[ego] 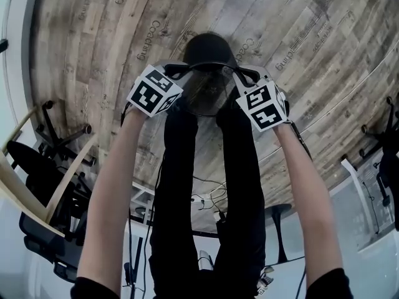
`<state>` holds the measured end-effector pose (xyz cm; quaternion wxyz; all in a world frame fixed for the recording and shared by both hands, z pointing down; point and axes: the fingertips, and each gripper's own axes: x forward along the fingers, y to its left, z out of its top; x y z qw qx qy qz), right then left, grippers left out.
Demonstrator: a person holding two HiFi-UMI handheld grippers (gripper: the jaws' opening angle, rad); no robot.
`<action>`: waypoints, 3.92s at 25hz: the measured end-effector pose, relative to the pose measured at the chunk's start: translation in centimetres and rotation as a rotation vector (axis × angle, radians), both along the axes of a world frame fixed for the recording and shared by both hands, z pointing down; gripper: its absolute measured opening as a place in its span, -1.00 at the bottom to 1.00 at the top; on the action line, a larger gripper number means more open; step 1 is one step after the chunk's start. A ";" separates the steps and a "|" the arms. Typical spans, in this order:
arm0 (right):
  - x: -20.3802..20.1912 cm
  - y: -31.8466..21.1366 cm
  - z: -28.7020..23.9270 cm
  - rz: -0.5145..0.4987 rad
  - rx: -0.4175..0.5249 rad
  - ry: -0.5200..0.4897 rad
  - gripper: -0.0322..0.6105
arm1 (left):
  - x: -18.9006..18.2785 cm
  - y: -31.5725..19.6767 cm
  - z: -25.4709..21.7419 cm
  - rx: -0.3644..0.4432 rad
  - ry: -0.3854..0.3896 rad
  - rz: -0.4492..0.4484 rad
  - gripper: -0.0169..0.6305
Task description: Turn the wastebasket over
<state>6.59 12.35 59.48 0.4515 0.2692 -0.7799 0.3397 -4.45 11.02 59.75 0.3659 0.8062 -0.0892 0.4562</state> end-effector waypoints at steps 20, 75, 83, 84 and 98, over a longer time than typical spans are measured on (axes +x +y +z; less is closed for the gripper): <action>5.1 -4.9 -0.3 0.244 0.020 -0.071 -0.71 | -2.2 -2.5 2.1 0.065 -0.105 -0.071 -0.80; 0.4 -4.3 -35.1 0.237 0.268 -0.246 -0.79 | -3.7 -4.6 -35.3 0.359 0.223 -0.493 -0.90; -0.5 -5.7 -47.1 0.241 0.433 -0.320 -0.80 | -4.2 -4.8 -47.3 0.546 0.280 -0.545 -0.90; -0.7 -5.9 -48.5 0.240 0.454 -0.333 -0.80 | -4.2 -5.0 -48.8 0.567 0.277 -0.544 -0.90; -1.3 -7.4 -65.7 0.245 0.665 -0.458 -0.79 | -1.8 -6.8 -65.6 0.634 0.501 -0.611 -0.90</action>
